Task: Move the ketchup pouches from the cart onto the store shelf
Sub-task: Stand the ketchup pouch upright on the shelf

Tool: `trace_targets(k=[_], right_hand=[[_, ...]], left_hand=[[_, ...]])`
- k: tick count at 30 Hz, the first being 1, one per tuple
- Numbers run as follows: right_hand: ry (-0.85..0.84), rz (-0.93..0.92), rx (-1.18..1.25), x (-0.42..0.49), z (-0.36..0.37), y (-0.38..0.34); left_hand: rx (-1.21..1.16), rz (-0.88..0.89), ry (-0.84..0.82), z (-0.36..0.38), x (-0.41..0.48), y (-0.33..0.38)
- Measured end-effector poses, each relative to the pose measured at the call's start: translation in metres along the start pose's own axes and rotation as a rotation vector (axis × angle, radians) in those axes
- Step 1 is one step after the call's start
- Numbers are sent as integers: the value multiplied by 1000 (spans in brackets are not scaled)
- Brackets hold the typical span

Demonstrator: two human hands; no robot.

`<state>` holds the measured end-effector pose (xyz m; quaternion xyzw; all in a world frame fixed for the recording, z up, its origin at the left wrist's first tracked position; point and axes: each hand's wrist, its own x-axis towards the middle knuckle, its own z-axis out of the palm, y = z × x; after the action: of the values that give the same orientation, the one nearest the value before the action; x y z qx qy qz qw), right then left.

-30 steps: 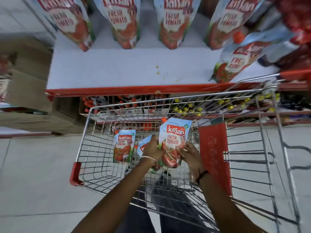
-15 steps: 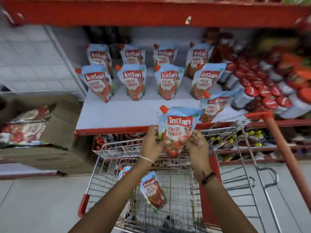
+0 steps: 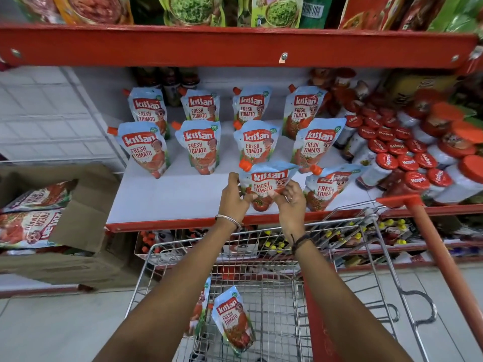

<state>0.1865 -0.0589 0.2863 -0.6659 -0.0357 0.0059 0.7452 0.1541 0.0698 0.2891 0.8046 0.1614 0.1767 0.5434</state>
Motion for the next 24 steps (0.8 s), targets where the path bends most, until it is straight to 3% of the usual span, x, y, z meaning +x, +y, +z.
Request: trace_targets(k=[18, 20, 24], right_hand=[[-140, 88, -230, 10, -7, 30], [-139, 90, -225, 0, -8, 29], [46, 29, -188, -47, -18, 39]], left_hand=[[52, -24, -97, 8, 0, -28], [38, -4, -62, 4, -10, -29], [-22, 116, 119, -5, -53, -49]])
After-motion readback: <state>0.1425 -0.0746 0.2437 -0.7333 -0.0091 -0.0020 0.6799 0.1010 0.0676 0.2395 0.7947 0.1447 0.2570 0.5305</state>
